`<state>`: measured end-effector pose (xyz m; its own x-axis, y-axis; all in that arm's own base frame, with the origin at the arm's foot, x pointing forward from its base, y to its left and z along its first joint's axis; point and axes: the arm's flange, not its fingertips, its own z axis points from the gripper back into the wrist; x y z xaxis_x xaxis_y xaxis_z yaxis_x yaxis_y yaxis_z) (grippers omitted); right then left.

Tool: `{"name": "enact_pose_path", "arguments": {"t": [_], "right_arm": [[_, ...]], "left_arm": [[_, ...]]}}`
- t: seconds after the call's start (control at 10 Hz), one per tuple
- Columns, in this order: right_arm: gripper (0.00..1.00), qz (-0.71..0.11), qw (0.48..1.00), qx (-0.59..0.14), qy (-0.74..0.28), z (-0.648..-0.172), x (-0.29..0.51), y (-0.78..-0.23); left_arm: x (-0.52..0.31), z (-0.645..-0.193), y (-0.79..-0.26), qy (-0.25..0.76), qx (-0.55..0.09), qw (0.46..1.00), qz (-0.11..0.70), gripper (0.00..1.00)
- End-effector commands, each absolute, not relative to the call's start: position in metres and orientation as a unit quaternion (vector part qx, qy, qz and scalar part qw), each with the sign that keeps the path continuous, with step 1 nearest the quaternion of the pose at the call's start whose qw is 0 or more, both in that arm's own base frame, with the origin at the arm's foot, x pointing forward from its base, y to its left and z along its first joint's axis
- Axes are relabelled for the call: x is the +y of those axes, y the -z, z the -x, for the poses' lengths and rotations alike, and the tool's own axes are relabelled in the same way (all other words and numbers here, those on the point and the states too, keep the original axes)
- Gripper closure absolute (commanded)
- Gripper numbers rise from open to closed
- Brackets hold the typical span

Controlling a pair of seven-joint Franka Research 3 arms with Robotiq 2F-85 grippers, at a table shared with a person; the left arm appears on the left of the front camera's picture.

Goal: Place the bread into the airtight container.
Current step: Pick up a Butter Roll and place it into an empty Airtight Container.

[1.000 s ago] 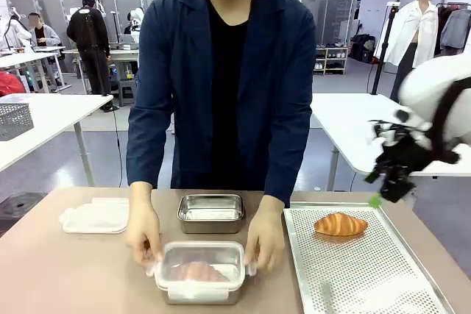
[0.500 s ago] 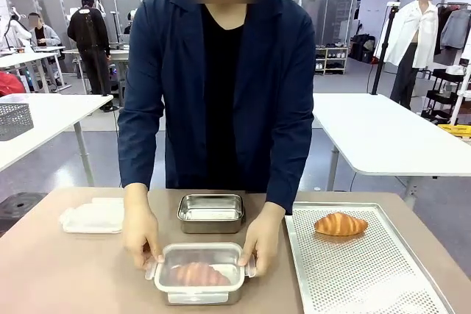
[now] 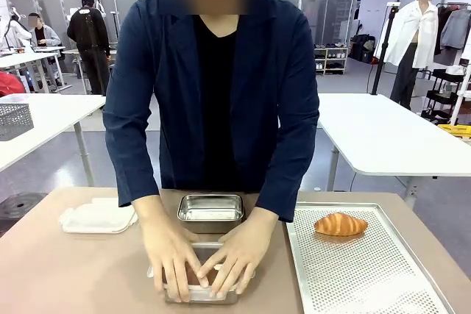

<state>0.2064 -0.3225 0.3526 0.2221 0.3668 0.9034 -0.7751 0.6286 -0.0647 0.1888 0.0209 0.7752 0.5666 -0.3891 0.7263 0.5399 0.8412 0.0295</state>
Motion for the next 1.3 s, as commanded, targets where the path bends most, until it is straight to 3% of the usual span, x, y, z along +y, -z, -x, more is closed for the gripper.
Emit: {"name": "enact_pose_path", "arguments": {"t": [0.0,1.2], "right_arm": [[0.06,-0.200,0.752,-0.501,-0.378,-0.2029,-0.3215,-0.3650],[0.06,-0.200,0.752,-0.501,-0.378,-0.2029,-0.3215,-0.3650]], "left_arm": [[0.0202,-0.1898,-0.7765,0.265,-0.385,0.878,0.098,0.00],[0.0202,-0.1898,-0.7765,0.265,-0.385,0.878,0.098,0.00]]}}
